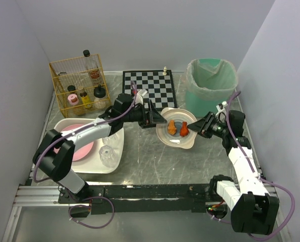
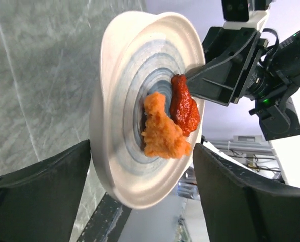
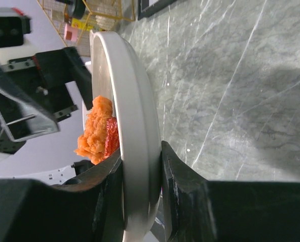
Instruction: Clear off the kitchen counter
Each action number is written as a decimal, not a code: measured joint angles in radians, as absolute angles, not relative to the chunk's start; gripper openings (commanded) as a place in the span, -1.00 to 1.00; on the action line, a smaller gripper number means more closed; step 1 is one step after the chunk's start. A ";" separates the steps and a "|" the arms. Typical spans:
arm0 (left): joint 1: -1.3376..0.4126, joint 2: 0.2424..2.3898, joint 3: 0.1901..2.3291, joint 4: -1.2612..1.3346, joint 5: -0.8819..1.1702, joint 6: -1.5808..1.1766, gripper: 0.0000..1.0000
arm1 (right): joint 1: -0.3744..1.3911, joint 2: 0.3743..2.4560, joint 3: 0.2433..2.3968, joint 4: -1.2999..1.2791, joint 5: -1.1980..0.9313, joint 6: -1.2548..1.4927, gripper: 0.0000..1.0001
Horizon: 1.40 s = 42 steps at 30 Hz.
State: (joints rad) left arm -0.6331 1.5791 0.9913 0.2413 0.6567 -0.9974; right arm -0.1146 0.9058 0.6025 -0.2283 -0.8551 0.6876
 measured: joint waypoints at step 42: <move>-0.494 1.416 1.038 0.039 0.537 -0.910 0.85 | -0.350 1.259 1.366 -0.494 -0.474 1.043 -1.00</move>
